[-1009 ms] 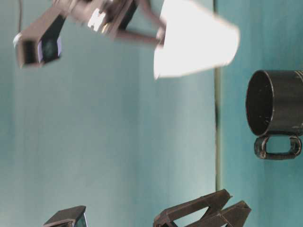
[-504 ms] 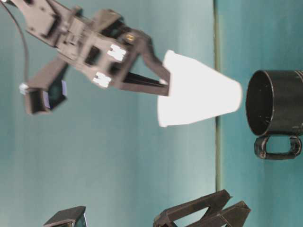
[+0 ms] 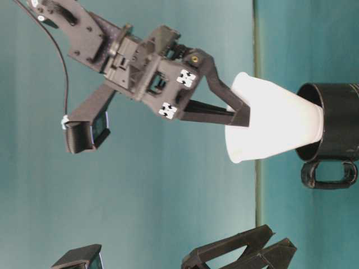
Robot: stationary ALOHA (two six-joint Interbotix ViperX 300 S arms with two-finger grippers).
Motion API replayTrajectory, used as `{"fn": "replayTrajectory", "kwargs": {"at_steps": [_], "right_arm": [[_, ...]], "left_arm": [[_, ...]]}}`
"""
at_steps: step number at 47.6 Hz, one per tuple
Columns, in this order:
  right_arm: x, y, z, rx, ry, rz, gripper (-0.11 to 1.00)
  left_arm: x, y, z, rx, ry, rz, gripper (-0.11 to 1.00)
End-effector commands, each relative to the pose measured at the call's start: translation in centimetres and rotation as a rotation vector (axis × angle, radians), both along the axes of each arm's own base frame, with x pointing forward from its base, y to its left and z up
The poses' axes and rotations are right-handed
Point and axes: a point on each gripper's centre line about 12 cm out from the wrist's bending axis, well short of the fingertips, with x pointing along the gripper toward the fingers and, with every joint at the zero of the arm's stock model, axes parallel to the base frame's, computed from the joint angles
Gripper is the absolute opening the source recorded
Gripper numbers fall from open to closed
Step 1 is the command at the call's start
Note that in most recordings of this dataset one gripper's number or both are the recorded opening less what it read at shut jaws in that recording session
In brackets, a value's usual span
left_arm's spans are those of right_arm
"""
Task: Put a paper cup into the cup holder on your left arm.
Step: 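Lower the white cup into the black holder's opening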
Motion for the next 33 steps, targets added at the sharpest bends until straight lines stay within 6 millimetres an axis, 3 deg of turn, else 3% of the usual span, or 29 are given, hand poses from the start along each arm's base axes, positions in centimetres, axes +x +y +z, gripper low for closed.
{"fn": "replayTrajectory", "kwargs": {"at_steps": [1,33], "right_arm": [[0.2,-0.2,0.4,-0.005,-0.019,-0.004,0.01],[0.3,-0.3,-1.2,-0.004,0.013,-0.002,0.01]], "left_arm": [[0.4,-0.1,0.7,0.002,-0.026,-0.004,0.91],[0.3,0.0,0.6,0.002,-0.023,-0.003,0.91]]}}
